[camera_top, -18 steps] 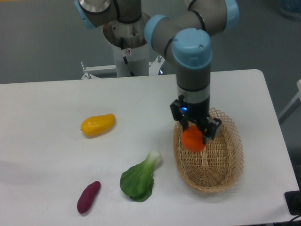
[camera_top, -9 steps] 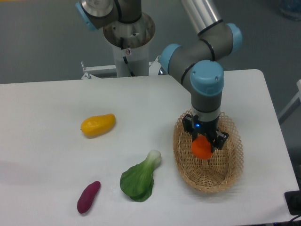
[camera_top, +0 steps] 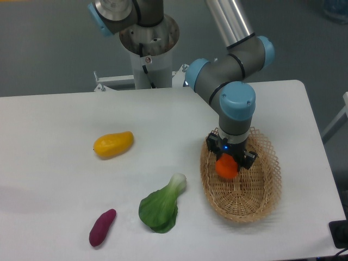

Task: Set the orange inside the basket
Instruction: 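Carry the held orange over the basket and lower it inside, then open the gripper to release the orange into the basket, then raise the open gripper up away from the orange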

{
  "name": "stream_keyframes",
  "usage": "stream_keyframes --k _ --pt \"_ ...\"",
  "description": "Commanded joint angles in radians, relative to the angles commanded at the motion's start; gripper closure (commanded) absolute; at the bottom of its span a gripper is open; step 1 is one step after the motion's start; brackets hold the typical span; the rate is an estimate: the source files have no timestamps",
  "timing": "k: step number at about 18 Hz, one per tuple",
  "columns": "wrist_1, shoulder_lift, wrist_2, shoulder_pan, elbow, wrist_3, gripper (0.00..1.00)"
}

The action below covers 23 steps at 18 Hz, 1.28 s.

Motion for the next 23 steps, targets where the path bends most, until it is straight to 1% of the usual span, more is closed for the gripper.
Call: stream_keyframes --k 2,3,4,5,6,11,13,14,16,17,19,20,21,22,23 --pt "0.002 0.000 0.000 0.000 0.002 0.006 0.30" --pt "0.002 0.000 0.000 0.000 0.002 0.006 0.25" --pt "0.002 0.000 0.000 0.000 0.003 0.008 0.12" --pt "0.002 0.000 0.000 0.000 0.005 0.006 0.02" --pt "0.002 0.000 0.000 0.000 0.008 0.006 0.00" --pt "0.000 0.011 -0.003 0.002 0.024 0.000 0.00" --pt "-0.003 0.017 -0.012 0.008 0.057 0.000 0.00" --pt "-0.014 0.029 -0.009 0.009 0.075 0.003 0.00" --pt "-0.015 0.032 -0.012 0.009 0.081 0.008 0.00" --pt "-0.029 0.035 -0.011 0.009 0.103 0.012 0.00" --pt "-0.084 0.049 -0.009 0.011 0.141 0.050 0.00" --pt "-0.122 0.054 -0.008 0.011 0.167 0.070 0.00" --pt "-0.185 0.054 -0.009 0.011 0.208 0.078 0.00" --pt "-0.230 0.054 -0.009 0.012 0.233 0.080 0.00" --pt "-0.244 0.054 -0.011 0.012 0.241 0.086 0.00"
